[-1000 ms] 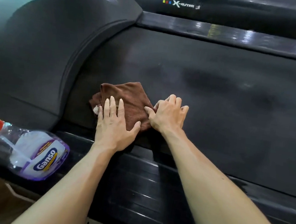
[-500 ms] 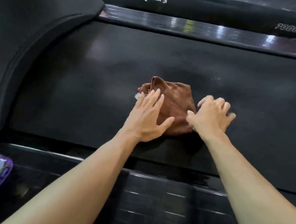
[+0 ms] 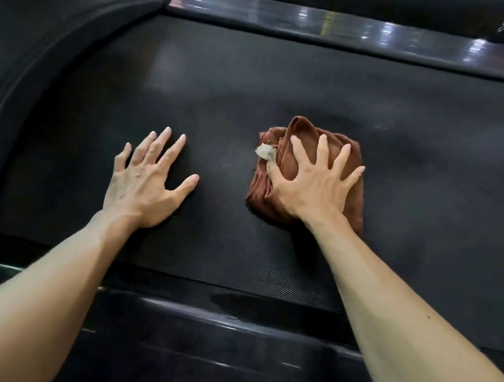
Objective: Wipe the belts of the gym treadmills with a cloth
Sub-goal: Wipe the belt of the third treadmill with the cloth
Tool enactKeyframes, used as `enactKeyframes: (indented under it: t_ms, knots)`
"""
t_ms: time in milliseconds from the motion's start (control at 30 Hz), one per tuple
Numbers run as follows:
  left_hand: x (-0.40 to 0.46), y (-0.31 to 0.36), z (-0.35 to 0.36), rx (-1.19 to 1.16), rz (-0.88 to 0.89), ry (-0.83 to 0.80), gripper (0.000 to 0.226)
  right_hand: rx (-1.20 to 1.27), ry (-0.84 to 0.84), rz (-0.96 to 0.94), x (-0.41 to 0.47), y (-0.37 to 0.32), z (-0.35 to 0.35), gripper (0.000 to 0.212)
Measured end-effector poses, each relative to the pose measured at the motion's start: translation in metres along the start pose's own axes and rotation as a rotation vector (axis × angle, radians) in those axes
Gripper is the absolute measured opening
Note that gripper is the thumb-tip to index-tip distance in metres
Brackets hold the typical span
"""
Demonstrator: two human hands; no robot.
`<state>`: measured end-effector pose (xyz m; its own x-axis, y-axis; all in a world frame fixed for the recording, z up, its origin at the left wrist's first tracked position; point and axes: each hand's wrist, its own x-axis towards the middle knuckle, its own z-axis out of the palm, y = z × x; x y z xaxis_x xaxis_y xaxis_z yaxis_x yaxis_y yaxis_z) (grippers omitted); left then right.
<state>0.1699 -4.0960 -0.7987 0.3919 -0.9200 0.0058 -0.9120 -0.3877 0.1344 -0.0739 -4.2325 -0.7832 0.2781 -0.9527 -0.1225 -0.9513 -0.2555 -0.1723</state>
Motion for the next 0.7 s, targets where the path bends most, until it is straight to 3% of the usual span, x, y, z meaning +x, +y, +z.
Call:
enactKeyframes:
  t_ms: [100, 200, 367, 500, 567, 700]
  knots:
    - [0.001, 0.004, 0.002, -0.001, -0.033, 0.024, 0.101, 0.015, 0.037, 0.183, 0.056, -0.011, -0.007, 0.080]
    - [0.004, 0.006, 0.003, 0.012, -0.037, 0.038, 0.105, -0.015, 0.011, 0.192, 0.125, -0.036, -0.016, 0.076]
    - [0.007, 0.001, 0.001, 0.033, -0.029, 0.022, 0.106, -0.044, -0.050, -0.215, 0.150, -0.098, -0.005, 0.066]
    - [0.007, 0.001, 0.002, 0.044, -0.024, 0.016, 0.105, -0.013, -0.038, -0.429, 0.084, -0.067, 0.005, 0.062]
    - [0.005, 0.003, 0.002, 0.043, -0.030, 0.012, 0.105, -0.008, -0.007, -0.372, 0.064, -0.025, 0.004, 0.060]
    - [0.006, 0.004, 0.003, 0.040, -0.033, 0.018, 0.104, 0.011, 0.038, 0.003, 0.102, 0.015, -0.013, 0.060]
